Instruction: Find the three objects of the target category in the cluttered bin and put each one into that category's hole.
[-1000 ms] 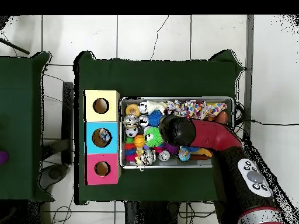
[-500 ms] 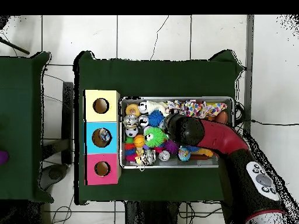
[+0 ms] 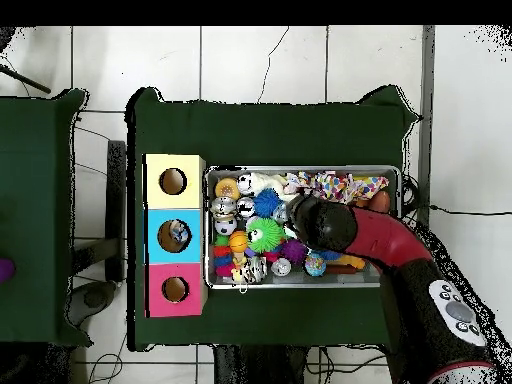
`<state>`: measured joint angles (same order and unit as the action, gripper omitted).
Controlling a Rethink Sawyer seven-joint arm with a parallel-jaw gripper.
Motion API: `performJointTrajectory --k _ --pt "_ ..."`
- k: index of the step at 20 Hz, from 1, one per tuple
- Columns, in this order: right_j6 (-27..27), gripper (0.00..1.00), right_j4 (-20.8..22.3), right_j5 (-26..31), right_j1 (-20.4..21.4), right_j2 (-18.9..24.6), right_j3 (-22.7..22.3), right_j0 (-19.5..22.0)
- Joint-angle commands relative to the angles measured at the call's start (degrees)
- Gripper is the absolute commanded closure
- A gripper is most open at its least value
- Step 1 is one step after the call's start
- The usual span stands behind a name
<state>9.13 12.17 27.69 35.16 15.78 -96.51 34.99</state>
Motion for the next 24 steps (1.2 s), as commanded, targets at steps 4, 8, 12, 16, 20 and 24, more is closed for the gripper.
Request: performJointTrajectory --k 4,8,12,16,20,24 --pt "15.98 0.0 -0.74 -4.14 -2.98 0.44 -0.28 -1.47" --pt "16.27 0.0 -0.32 -5.33 -2.87 -0.07 -0.81 -1.97" --pt "15.57 0.0 0.08 -6.93 -3.01 0.46 -1.71 -1.06" --pt "14.59 0.0 1.29 -10.99 -3.73 1.95 -3.76 0.97" --pt "13.23 0.0 1.74 -15.22 -5.86 5.54 -5.84 4.82" --pt "12.53 0.0 2.96 -17.29 -7.32 5.75 -5.96 5.89"
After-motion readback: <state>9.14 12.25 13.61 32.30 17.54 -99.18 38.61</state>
